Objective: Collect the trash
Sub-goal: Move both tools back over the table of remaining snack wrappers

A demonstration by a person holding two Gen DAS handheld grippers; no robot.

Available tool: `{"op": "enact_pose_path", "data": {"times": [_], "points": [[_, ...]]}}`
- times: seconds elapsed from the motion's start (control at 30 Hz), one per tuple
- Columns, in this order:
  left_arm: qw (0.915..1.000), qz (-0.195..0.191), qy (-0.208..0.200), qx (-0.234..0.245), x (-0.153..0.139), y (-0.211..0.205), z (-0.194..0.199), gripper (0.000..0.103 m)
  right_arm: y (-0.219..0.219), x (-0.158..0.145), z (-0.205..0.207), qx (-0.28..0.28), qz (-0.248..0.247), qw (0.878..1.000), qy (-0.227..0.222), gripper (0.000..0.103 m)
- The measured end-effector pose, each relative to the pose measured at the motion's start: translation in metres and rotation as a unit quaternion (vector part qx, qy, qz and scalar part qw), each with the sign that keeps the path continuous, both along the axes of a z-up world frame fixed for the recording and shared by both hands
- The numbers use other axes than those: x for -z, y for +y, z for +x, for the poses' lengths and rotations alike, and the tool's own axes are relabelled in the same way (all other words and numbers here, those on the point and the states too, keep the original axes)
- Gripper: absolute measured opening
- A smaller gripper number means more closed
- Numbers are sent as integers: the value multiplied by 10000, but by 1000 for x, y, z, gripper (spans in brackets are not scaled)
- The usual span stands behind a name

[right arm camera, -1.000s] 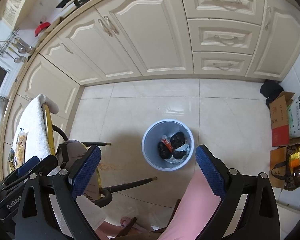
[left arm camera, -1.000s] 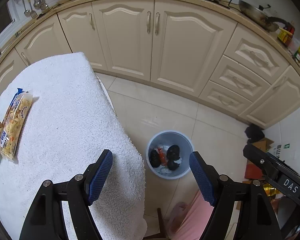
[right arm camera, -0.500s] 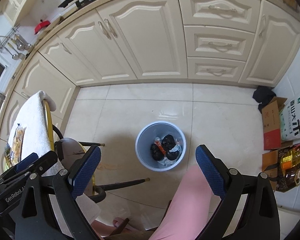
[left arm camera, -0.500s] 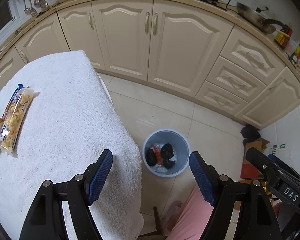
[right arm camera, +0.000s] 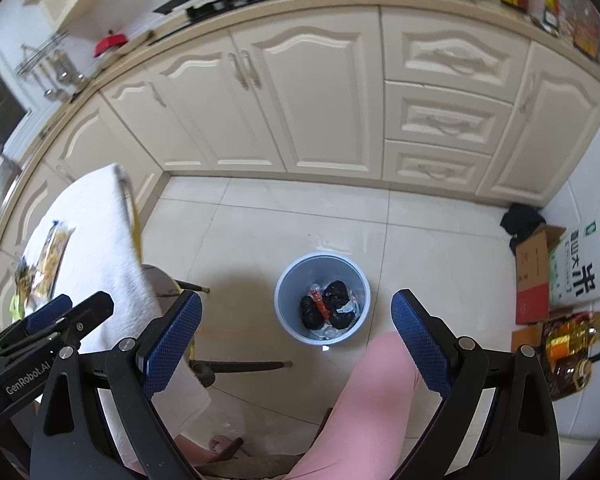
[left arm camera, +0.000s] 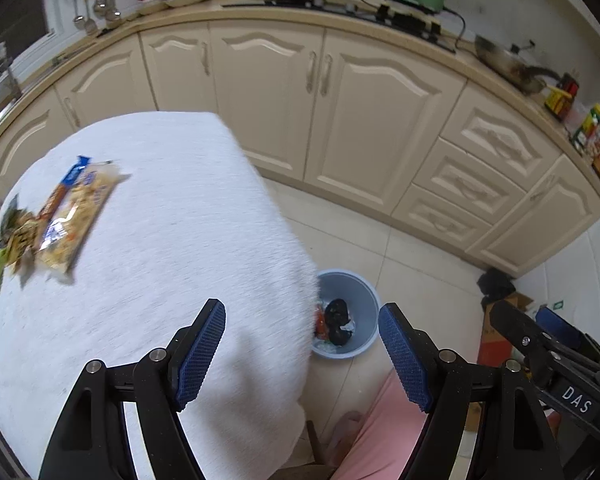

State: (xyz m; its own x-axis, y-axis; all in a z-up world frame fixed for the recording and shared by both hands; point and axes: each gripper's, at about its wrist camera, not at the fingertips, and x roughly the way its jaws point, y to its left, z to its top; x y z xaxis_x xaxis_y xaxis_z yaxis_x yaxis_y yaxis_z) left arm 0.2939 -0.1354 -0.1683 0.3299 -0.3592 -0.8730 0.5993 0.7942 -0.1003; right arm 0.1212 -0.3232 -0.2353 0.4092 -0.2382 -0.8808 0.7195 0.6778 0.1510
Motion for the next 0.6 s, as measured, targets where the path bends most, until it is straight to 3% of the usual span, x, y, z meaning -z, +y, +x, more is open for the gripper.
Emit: {"op": "enact_pose_path", "data": {"times": [0.33,0.6], "points": [[9961,-119,-232,-837,-26,103,-17,75,62,-11,41,-831,-93,9964,-111,97],[9858,-145,-301,-1648,-42,188,-18,76,123,-14,92,-1650,-54,9862,-156,97]]}}
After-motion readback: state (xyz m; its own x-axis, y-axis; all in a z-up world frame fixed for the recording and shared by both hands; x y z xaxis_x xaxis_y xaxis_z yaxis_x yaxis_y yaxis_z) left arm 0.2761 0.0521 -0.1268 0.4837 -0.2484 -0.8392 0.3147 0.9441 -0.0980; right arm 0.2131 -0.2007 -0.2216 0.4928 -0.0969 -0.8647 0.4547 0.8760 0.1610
